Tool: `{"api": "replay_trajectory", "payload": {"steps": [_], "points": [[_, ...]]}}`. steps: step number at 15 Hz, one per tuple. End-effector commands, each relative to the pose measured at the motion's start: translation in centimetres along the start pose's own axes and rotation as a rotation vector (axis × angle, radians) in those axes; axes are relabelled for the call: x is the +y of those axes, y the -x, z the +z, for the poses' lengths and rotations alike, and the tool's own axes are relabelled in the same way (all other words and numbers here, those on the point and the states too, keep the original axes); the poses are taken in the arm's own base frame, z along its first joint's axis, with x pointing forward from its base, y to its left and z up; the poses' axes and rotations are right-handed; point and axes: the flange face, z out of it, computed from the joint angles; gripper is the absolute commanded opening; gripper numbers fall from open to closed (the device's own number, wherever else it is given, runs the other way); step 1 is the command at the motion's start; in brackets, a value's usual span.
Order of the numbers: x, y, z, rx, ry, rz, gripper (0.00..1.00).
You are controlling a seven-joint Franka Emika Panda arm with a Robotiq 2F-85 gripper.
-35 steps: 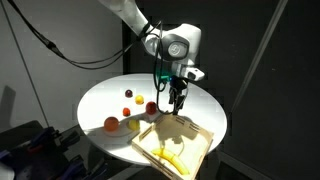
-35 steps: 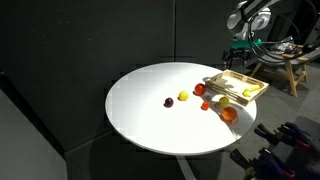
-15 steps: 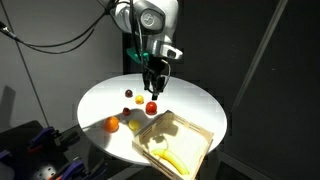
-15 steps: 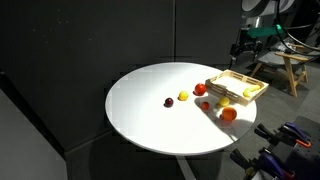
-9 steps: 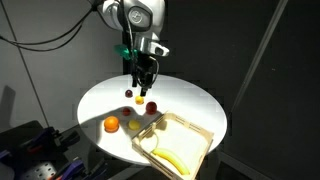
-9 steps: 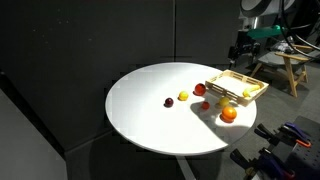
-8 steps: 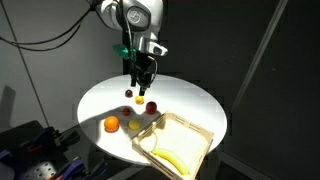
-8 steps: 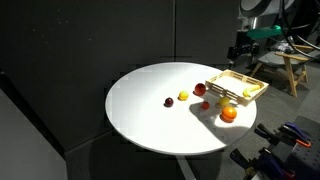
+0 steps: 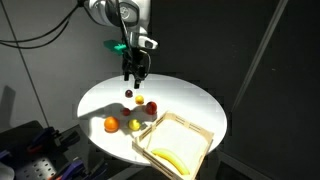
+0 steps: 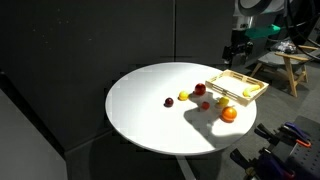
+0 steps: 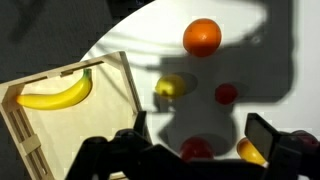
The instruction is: Place the toy banana on the tray
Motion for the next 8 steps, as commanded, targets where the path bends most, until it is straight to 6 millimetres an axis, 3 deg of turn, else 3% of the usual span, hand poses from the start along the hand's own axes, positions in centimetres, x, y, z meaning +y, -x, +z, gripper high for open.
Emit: {"api": "replay_trajectory", "payload": {"steps": [1,8], "points": [[-1.1,1.4,-1.5,0.049,-0.017,-0.06,1.0],[-1.7,3.1,-3.8,0.081,-0.028,-0.048,1.0]]}}
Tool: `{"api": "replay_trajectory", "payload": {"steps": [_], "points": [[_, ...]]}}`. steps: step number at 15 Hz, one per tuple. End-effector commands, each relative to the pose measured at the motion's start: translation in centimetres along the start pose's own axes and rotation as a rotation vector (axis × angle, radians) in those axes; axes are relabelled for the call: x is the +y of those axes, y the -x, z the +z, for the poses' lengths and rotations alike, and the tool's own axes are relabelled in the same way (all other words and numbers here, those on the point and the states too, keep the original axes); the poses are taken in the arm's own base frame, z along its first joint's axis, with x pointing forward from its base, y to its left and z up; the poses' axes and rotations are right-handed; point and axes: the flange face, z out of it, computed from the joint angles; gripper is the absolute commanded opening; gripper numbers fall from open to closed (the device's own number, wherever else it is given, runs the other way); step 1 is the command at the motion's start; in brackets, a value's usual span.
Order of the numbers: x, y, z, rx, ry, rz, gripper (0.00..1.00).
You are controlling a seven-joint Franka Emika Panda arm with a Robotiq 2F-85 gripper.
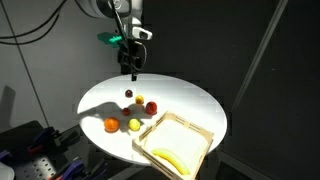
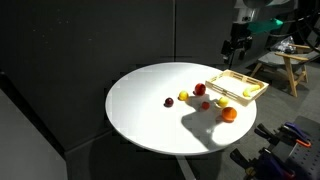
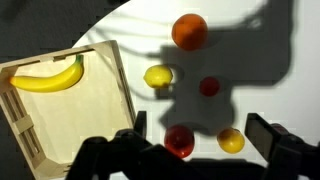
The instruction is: Place the toy banana on the tray
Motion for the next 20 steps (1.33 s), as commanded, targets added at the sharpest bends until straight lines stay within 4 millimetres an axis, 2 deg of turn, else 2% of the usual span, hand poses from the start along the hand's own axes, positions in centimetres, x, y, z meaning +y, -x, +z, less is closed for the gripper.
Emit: {"api": "replay_trajectory", "payload": {"steps": [1,6,7,20], "points": [[0.2,1.7,-1.6,0.022,-0.019,0.014,1.0],[0.6,2.7,-2.8,0.021,-0.023,0.018,1.0],[0.3,1.6,-2.1,0.019,-0.007,0.004,1.0],[0.3,2.1,-2.4,0.022,-0.008,0.005,1.0]]}}
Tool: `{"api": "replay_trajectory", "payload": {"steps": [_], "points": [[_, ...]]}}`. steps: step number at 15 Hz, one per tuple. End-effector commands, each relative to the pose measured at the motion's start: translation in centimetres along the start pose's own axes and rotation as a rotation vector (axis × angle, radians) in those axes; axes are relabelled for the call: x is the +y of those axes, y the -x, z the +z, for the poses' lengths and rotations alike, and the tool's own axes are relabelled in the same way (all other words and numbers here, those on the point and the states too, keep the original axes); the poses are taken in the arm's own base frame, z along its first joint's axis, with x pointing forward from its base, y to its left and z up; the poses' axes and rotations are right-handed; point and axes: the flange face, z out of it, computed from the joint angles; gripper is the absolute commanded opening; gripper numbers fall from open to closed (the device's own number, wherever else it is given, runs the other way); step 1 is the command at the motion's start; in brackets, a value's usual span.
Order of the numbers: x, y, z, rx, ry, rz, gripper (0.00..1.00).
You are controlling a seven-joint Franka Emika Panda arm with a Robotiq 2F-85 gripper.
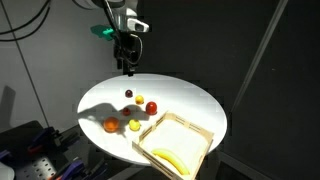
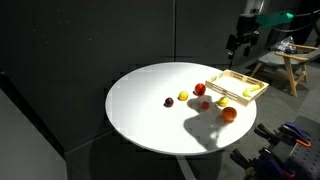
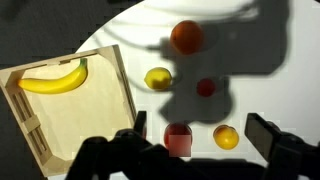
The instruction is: Place the toy banana on the tray
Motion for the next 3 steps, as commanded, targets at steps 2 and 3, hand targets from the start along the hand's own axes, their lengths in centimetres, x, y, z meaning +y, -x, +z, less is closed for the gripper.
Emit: {"api": "replay_trajectory", "payload": {"steps": [2,3], "points": [[0.01,-0.02,-0.04,-0.001,0.0,0.0,1.0],[0.01,-0.02,-0.04,-0.001,0.0,0.0,1.0]]}}
